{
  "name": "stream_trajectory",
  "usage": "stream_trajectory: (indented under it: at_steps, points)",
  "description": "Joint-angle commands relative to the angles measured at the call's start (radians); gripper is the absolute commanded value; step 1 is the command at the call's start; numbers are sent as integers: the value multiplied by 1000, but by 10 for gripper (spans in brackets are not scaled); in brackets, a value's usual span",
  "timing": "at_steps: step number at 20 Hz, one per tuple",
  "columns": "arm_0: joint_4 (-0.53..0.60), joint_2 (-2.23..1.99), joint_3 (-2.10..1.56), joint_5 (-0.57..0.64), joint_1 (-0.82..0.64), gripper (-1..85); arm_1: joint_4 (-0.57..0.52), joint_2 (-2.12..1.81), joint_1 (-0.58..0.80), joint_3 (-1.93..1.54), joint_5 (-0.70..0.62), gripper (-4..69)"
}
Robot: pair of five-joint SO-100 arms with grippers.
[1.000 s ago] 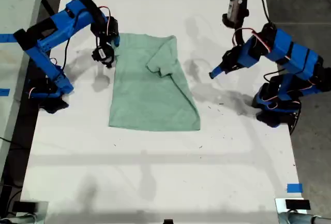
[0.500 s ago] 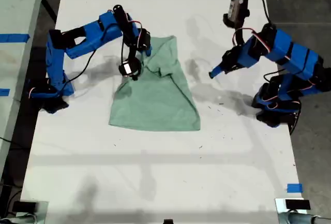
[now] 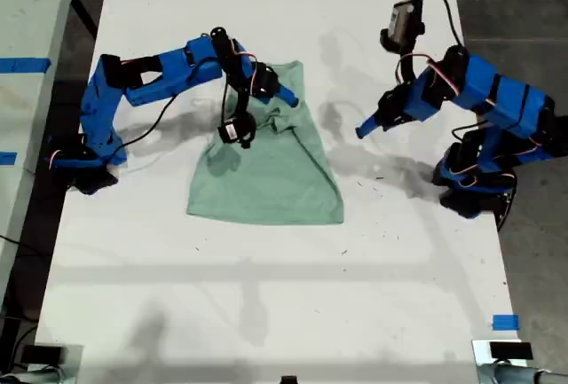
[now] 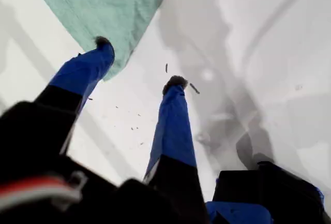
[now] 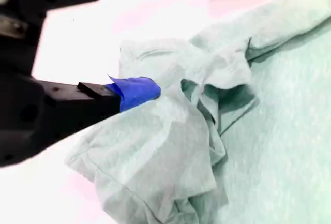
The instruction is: Fold tshirt
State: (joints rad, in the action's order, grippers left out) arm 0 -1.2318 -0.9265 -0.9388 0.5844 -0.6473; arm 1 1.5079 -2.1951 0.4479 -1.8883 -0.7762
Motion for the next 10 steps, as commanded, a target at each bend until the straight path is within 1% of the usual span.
stream_trajectory:
  at_steps: [1, 5, 6, 7, 8, 10]
  points:
    - [-77, -225, 52, -5, 35, 281, -43, -38, -37, -11, 17, 231]
    - [-189, -443, -129, -72, 91, 272, -87, -34, -114, -38, 40, 219]
    - [-199, -502, -218, -101, 115, 274, -103, -31, -141, -38, 51, 218]
    - [-169, -580, -351, -132, 146, 274, -115, -25, -169, -38, 61, 215]
    - [-112, -676, -503, -173, 179, 274, -129, -17, -192, -43, 74, 214]
    - [-18, -874, -807, -284, 247, 271, -155, 9, -235, -51, 94, 228]
